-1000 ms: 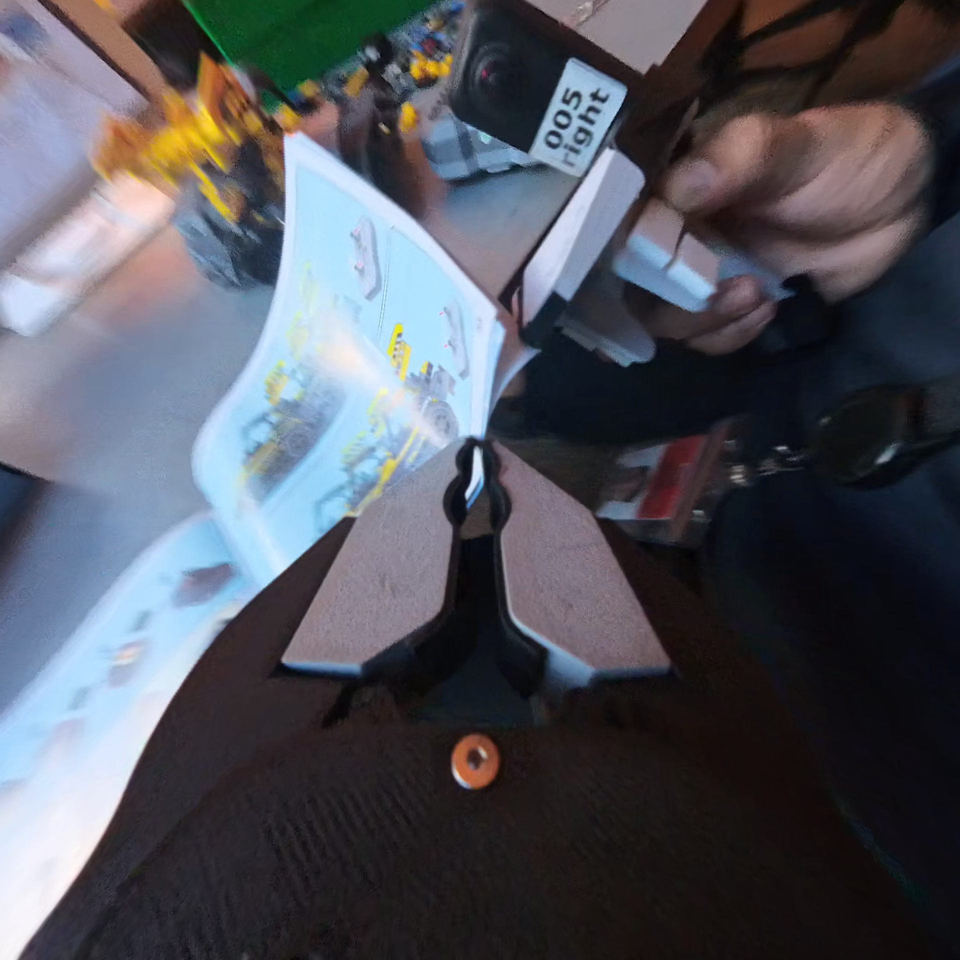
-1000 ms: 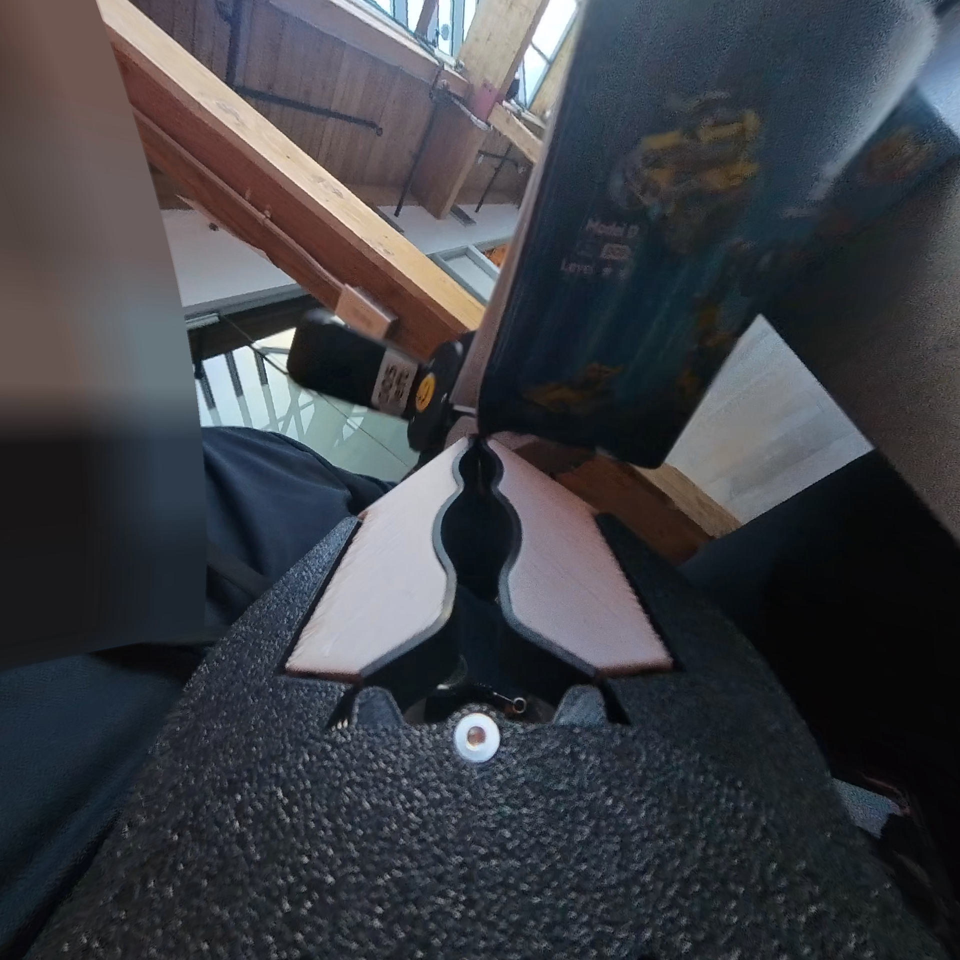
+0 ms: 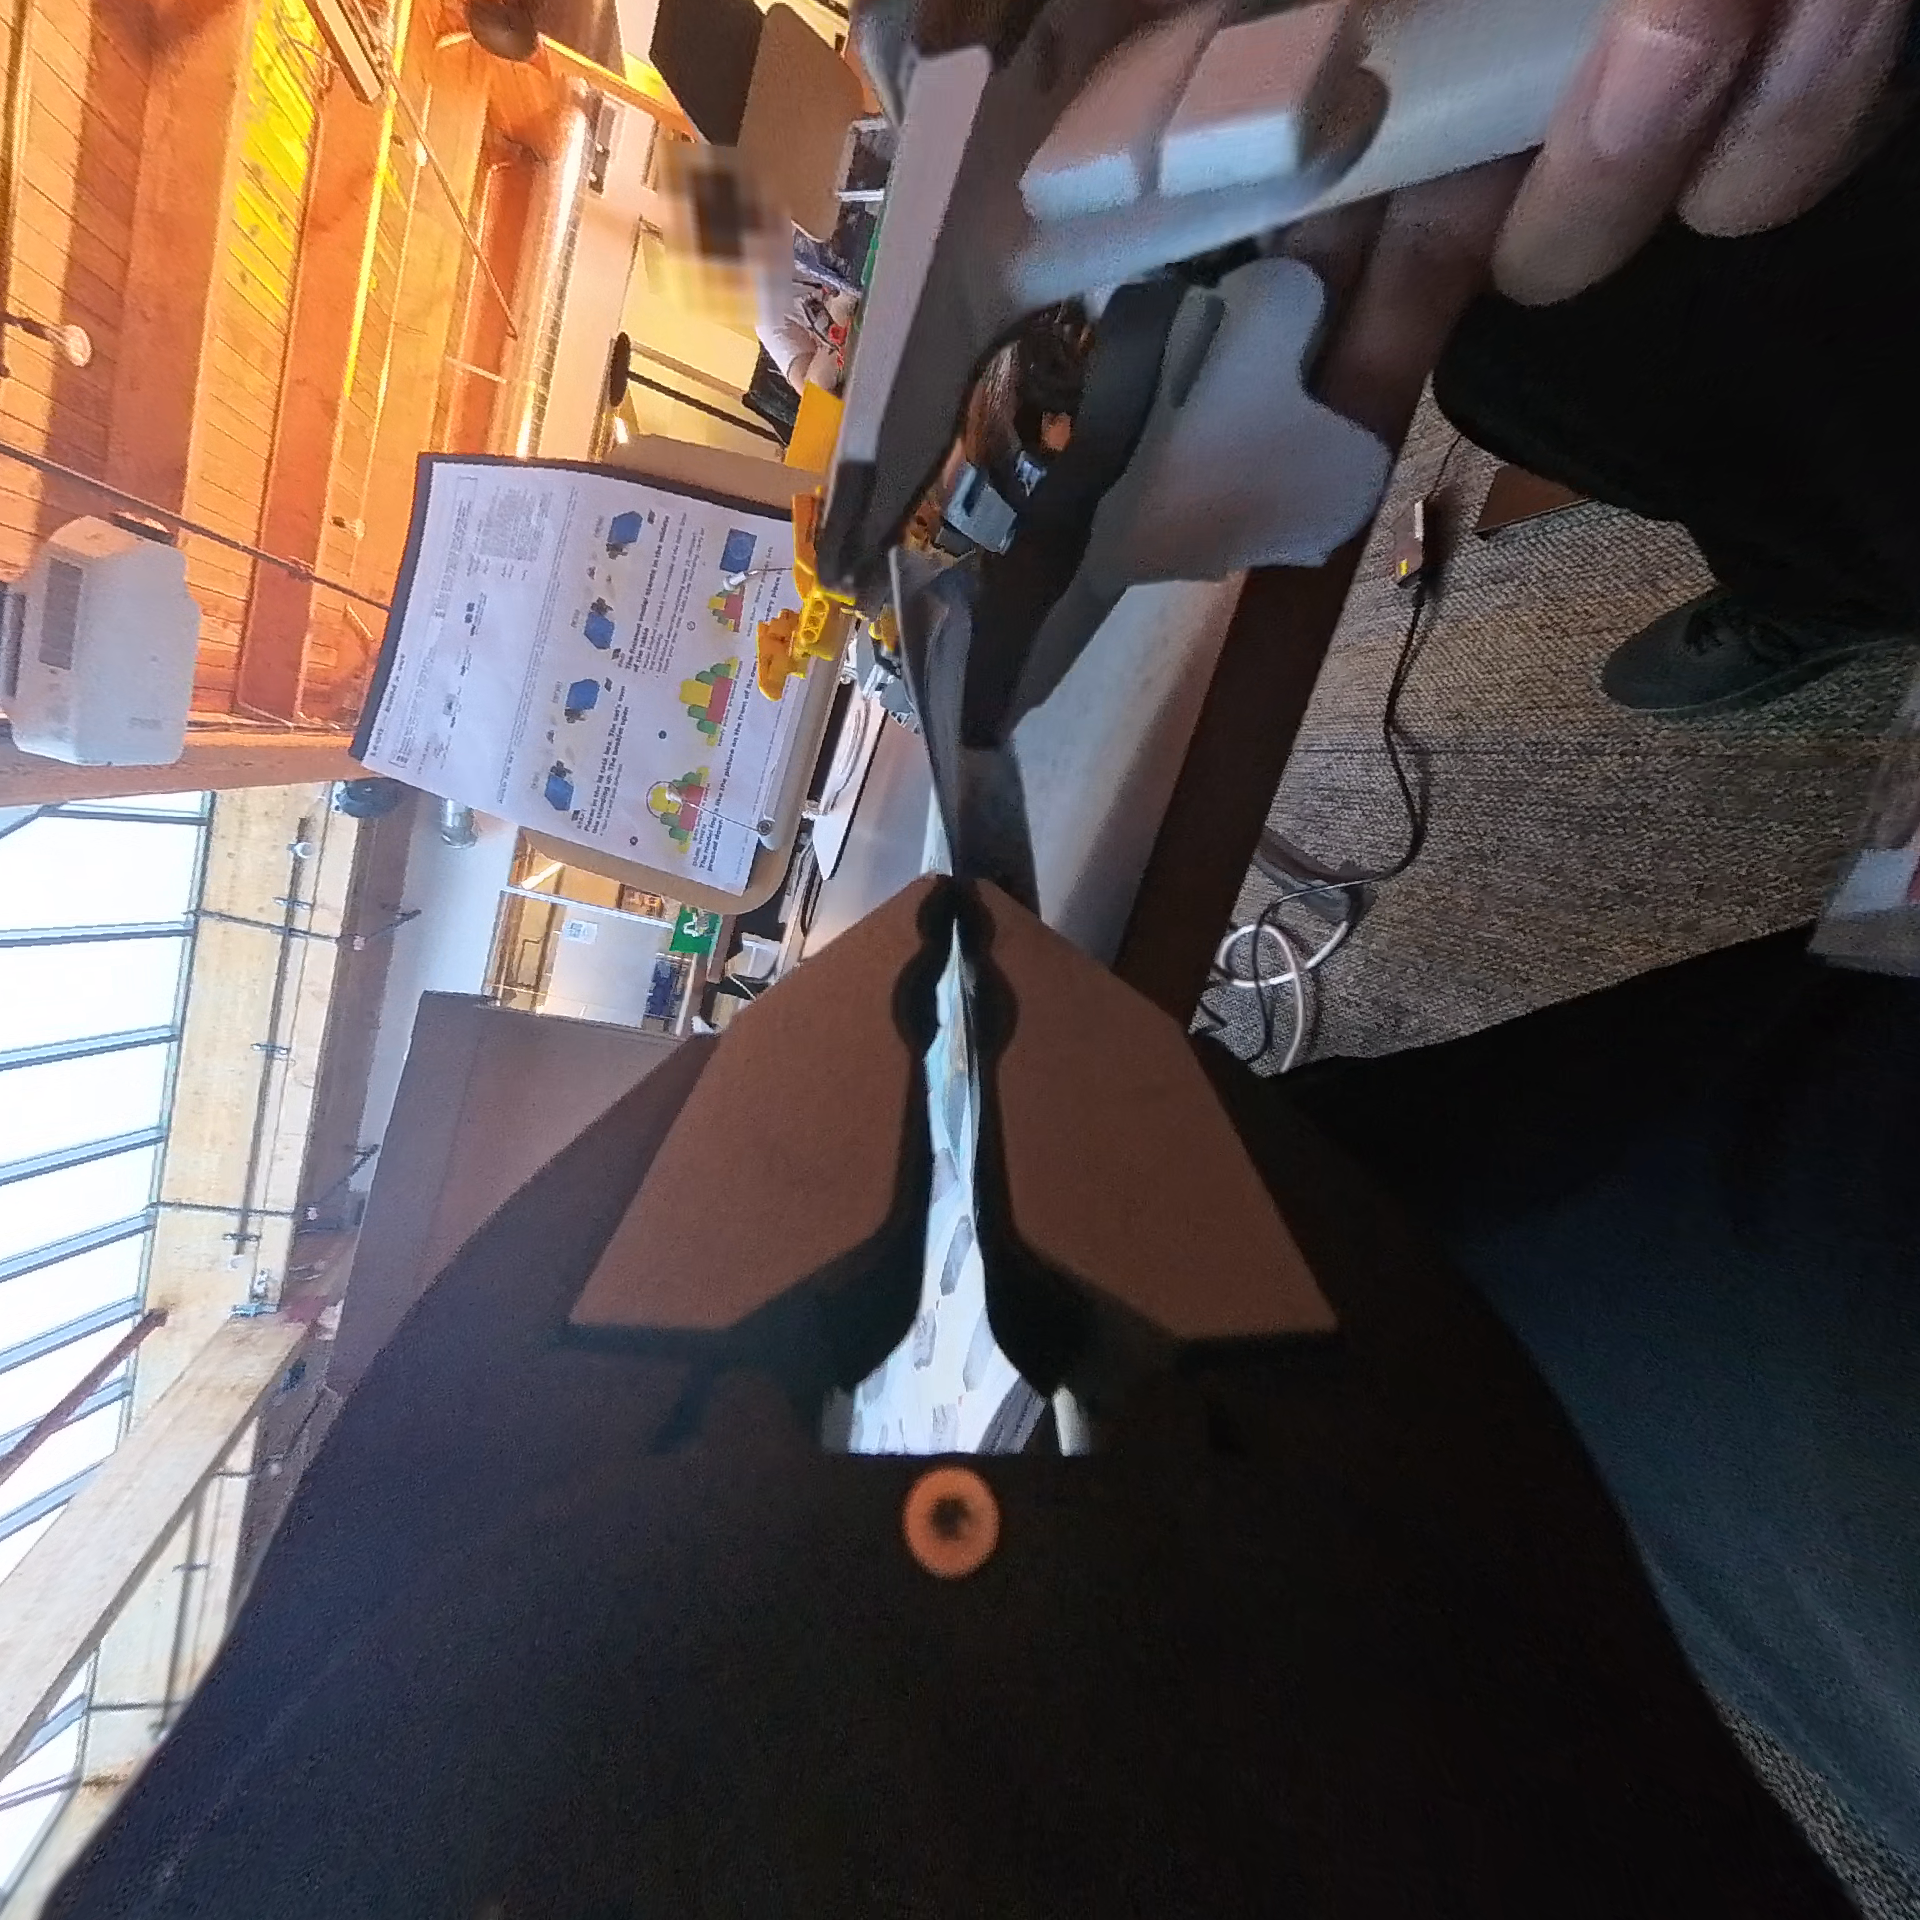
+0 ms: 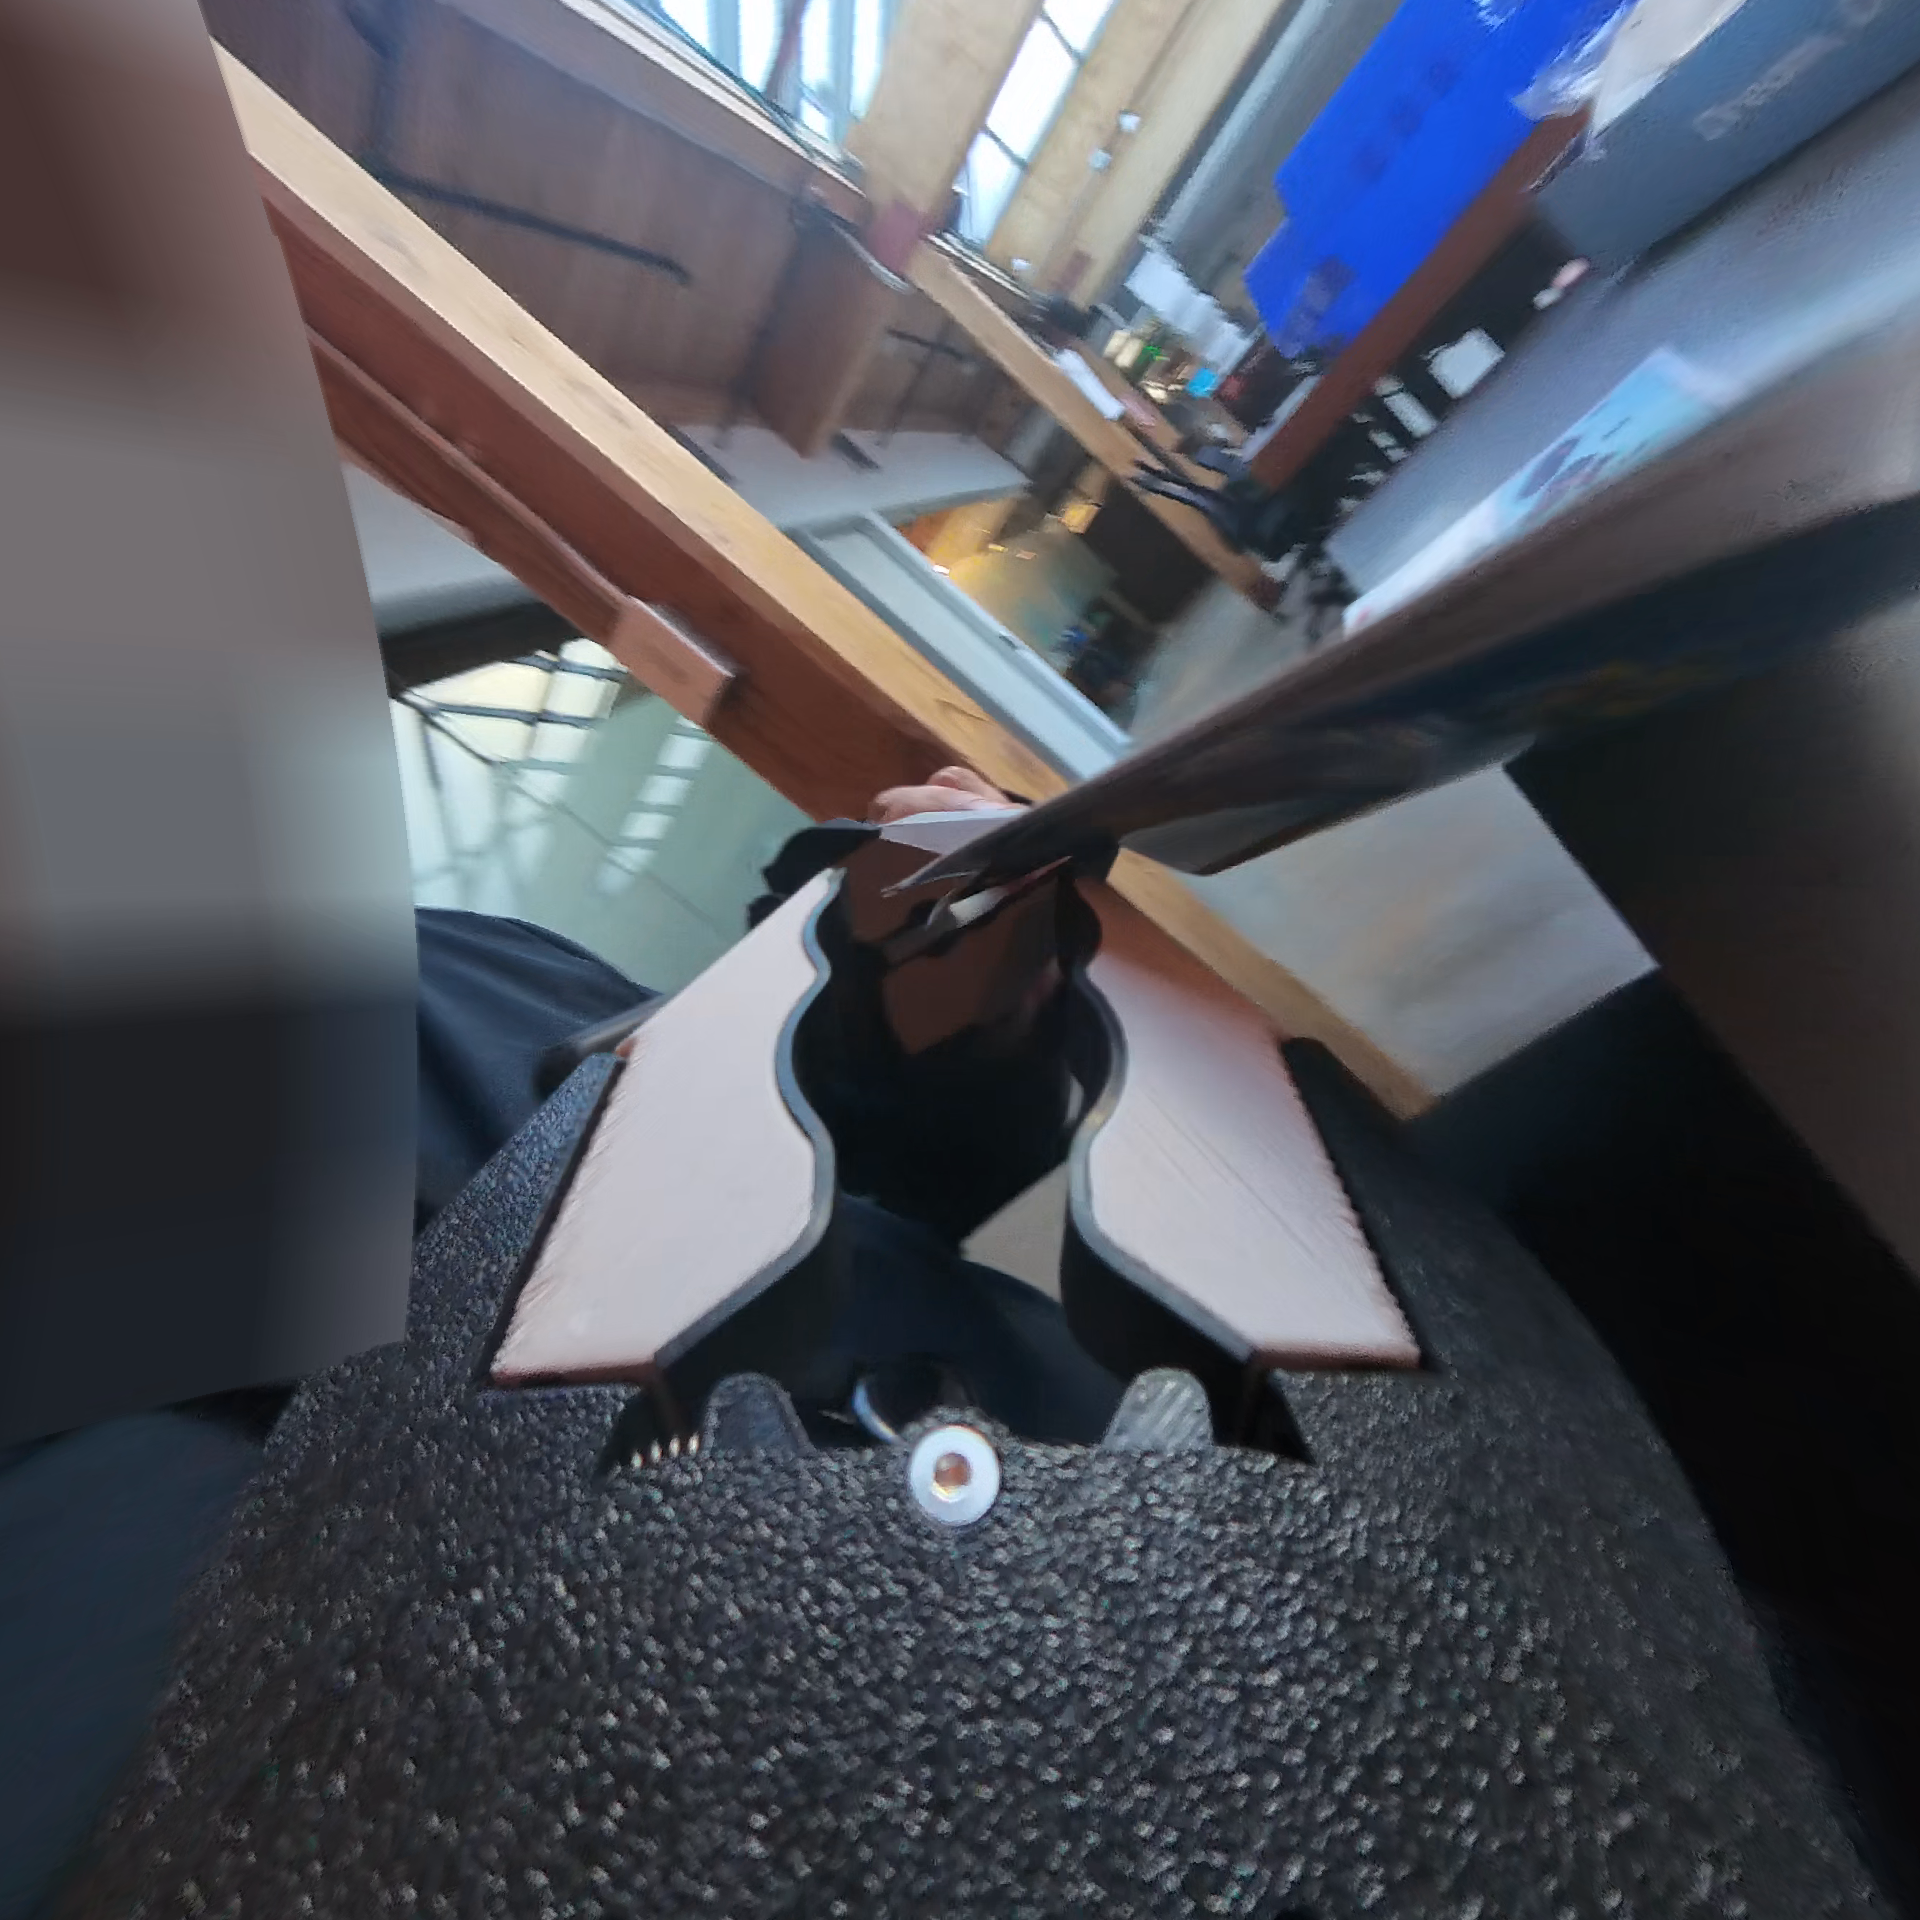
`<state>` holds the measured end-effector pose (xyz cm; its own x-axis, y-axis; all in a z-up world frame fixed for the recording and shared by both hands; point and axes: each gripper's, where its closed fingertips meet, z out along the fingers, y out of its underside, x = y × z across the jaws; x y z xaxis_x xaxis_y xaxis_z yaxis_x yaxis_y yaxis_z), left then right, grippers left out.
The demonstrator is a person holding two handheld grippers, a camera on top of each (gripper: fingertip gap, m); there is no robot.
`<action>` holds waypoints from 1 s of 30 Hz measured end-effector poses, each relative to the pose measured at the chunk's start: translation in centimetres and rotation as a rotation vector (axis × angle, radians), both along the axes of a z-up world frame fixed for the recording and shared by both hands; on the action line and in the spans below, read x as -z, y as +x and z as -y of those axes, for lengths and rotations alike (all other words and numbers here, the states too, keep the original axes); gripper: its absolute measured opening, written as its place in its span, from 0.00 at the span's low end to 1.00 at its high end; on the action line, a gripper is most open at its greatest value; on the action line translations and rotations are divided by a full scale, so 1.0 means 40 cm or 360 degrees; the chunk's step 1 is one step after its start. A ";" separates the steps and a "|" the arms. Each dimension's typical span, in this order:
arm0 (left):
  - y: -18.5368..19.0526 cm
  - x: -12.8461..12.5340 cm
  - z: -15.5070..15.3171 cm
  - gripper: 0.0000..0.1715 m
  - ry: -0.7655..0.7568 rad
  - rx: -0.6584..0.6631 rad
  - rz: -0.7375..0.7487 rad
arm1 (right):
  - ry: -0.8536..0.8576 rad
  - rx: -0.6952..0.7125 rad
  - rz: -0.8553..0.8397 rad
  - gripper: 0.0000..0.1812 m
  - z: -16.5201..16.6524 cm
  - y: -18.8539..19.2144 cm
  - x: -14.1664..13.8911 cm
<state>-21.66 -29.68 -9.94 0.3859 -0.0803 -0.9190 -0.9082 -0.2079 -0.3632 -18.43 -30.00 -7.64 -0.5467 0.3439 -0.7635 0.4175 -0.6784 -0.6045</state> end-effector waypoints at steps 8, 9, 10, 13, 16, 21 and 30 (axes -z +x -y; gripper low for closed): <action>0.000 0.011 -0.003 0.00 -0.0028 0.0010 0.0209 | 0.0144 0.0045 -0.0026 0.00 0.007 -0.002 0.005; 0.007 0.010 -0.003 0.01 -0.0033 0.0041 0.0292 | 0.0144 0.0042 -0.0027 0.00 0.007 -0.002 0.004; 0.008 0.007 -0.004 0.07 -0.0032 0.0052 0.0387 | 0.0162 0.0046 -0.0024 0.00 0.007 -0.003 0.006; -0.013 0.008 -0.017 0.26 -0.0070 -0.0030 0.0515 | 0.0229 0.0031 -0.0039 0.00 0.017 -0.001 0.003; 0.004 0.020 -0.036 0.18 -0.0139 -0.0018 0.0527 | 0.0362 0.0019 -0.0076 0.00 0.033 0.000 -0.007; 0.052 -0.021 -0.043 0.00 -0.0090 0.0133 0.0915 | 0.0508 0.0010 -0.0184 0.00 0.052 0.006 -0.042; 0.060 -0.046 -0.035 0.00 -0.0166 0.0425 0.1929 | 0.0657 0.0029 -0.0225 0.00 0.049 -0.013 -0.044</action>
